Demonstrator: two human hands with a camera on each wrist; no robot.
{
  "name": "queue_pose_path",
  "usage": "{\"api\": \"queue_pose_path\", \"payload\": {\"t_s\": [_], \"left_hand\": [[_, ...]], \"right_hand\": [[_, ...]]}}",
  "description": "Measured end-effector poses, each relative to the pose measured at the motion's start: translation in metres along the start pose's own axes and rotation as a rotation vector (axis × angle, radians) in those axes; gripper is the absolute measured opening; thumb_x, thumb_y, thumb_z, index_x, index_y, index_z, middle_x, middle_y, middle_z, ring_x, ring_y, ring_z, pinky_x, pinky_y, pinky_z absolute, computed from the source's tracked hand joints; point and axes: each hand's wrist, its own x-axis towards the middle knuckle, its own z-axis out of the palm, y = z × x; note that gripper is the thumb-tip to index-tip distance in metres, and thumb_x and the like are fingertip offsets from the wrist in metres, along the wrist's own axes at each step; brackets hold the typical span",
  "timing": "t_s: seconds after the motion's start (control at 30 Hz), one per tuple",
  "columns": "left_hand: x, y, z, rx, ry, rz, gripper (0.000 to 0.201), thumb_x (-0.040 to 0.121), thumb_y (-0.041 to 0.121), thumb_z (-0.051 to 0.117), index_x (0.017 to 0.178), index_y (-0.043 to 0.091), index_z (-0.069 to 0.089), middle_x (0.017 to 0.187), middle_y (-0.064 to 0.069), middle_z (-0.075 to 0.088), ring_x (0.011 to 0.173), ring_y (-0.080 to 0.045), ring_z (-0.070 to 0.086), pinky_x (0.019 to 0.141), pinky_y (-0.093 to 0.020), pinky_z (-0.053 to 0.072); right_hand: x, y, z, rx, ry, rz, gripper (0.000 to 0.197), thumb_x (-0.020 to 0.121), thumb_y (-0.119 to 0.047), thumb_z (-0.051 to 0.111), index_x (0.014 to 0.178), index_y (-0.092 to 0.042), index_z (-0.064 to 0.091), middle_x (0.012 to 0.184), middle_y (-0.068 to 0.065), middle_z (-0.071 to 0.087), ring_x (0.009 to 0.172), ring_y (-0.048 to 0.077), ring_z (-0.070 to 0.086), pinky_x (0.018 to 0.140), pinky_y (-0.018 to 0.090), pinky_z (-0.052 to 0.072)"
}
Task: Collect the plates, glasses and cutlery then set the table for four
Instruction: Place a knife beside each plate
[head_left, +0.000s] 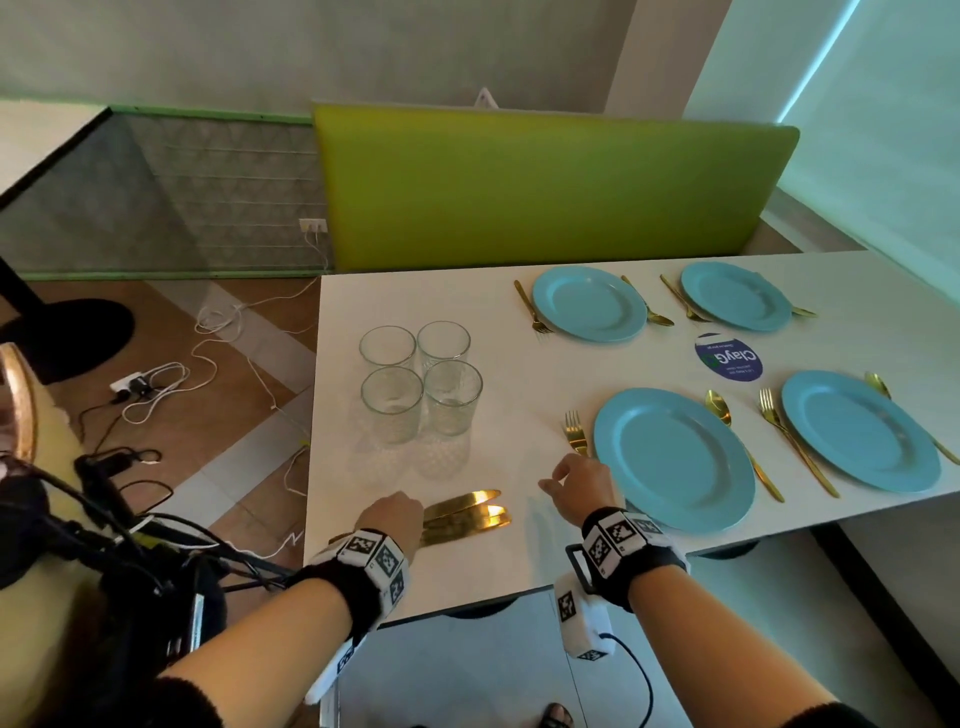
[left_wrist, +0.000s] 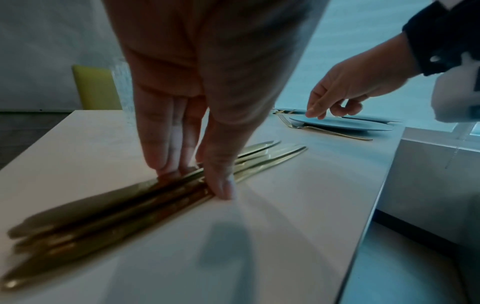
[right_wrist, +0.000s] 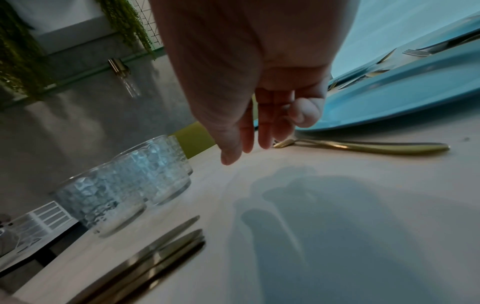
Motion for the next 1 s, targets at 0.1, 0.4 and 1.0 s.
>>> {"api": "queue_pose_path", "payload": {"t_s": [0.1, 0.4, 1.0], "left_hand": [[-0.003, -0.002, 0.0, 0.022, 0.003, 0.024, 0.036, 0.096, 0.004, 0.033, 0.126, 0.0, 0.054, 0.129, -0.016, 0.054, 0.118, -0.031, 0.056, 0.098, -0.033, 0.044], [0.002, -0.003, 0.003, 0.004, -0.007, 0.07, 0.031, 0.093, -0.001, 0.039, 0.119, -0.001, 0.056, 0.123, -0.018, 0.057, 0.113, -0.032, 0.058, 0.093, -0.033, 0.046], [0.025, 0.035, -0.032, -0.804, 0.028, 0.067, 0.021, 0.087, 0.015, 0.054, 0.065, 0.017, 0.054, 0.069, -0.003, 0.058, 0.071, -0.023, 0.058, 0.066, -0.028, 0.047]], "right_hand": [[-0.006, -0.001, 0.008, -0.001, -0.001, -0.011, 0.03, 0.089, -0.028, 0.061, 0.107, -0.004, 0.062, 0.116, 0.012, 0.06, 0.11, 0.022, 0.054, 0.08, 0.02, 0.036], [-0.015, 0.0, 0.013, -0.038, -0.027, -0.038, 0.025, 0.088, -0.023, 0.063, 0.106, -0.006, 0.064, 0.115, 0.01, 0.061, 0.108, 0.02, 0.055, 0.08, 0.019, 0.037], [-0.031, -0.023, 0.0, 0.322, -0.292, -0.047, 0.021, 0.09, -0.035, 0.059, 0.093, -0.015, 0.066, 0.081, -0.005, 0.067, 0.056, 0.006, 0.06, 0.051, 0.017, 0.048]]}}
